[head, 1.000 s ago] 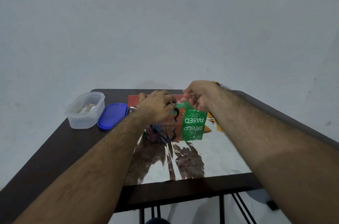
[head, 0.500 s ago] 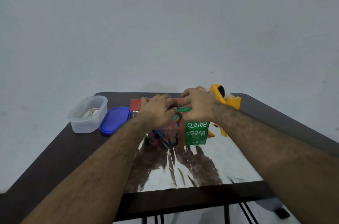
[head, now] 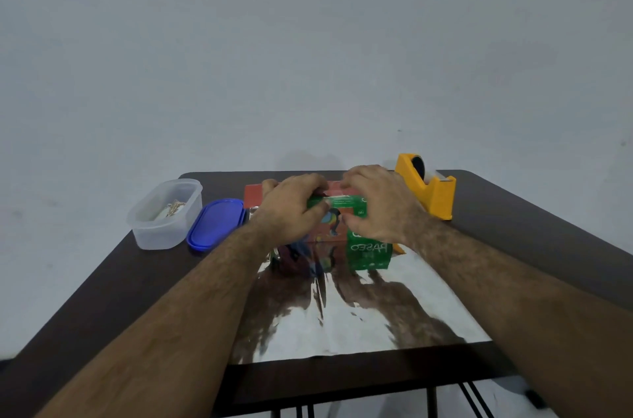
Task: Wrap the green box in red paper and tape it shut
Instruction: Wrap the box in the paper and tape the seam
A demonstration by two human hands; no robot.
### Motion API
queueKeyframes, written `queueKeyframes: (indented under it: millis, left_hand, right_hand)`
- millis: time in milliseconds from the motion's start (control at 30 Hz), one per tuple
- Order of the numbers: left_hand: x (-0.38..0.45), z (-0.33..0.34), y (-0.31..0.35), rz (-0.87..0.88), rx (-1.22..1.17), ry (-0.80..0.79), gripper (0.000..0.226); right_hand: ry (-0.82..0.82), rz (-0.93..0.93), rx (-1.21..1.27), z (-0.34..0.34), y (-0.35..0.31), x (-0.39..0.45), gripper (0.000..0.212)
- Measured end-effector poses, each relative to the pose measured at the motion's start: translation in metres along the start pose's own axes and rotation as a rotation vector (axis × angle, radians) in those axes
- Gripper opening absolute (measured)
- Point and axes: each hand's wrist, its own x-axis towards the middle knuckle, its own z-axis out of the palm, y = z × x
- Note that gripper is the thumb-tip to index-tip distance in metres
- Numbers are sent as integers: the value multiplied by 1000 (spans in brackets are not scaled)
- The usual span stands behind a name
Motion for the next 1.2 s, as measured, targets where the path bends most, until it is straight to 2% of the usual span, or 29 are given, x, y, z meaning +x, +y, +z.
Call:
queueKeyframes:
  millis: [67, 100, 300, 433, 567, 800, 1033, 1100, 1200]
  left_hand:
    - [-1, 0, 1, 0, 2, -4, 48]
    - [-1, 0, 1, -3, 2, -7, 54]
    - [-2, 3, -4, 54, 51, 18, 46]
    - [-2, 5, -3, 98, 110, 66, 46]
    - [-3, 3, -2, 130, 191, 104, 49]
    - [-3, 1, 0, 139, 265, 4, 49]
    - [2, -4, -2, 183, 284, -1, 52]
    - [2, -4, -4, 210, 259, 39, 46]
    - [1, -6, -1, 256, 223, 113, 28]
  right_hand:
    - [-98, -6, -25, -1, -3, 2, 92]
    - [-127, -27, -69, 1, -3, 2, 94]
    - [-41, -58, -105, 16, 2, -1, 66]
    - [4, -48, -107, 17, 0, -2, 66]
    - [77, -112, -204, 18, -1, -3, 67]
    - [200, -120, -172, 24, 7, -8, 55]
    - [290, 15, -79, 24, 52, -22, 64]
    - [346, 106, -70, 16, 74, -35, 61]
    - [410, 336, -37, 6, 108, -53, 61]
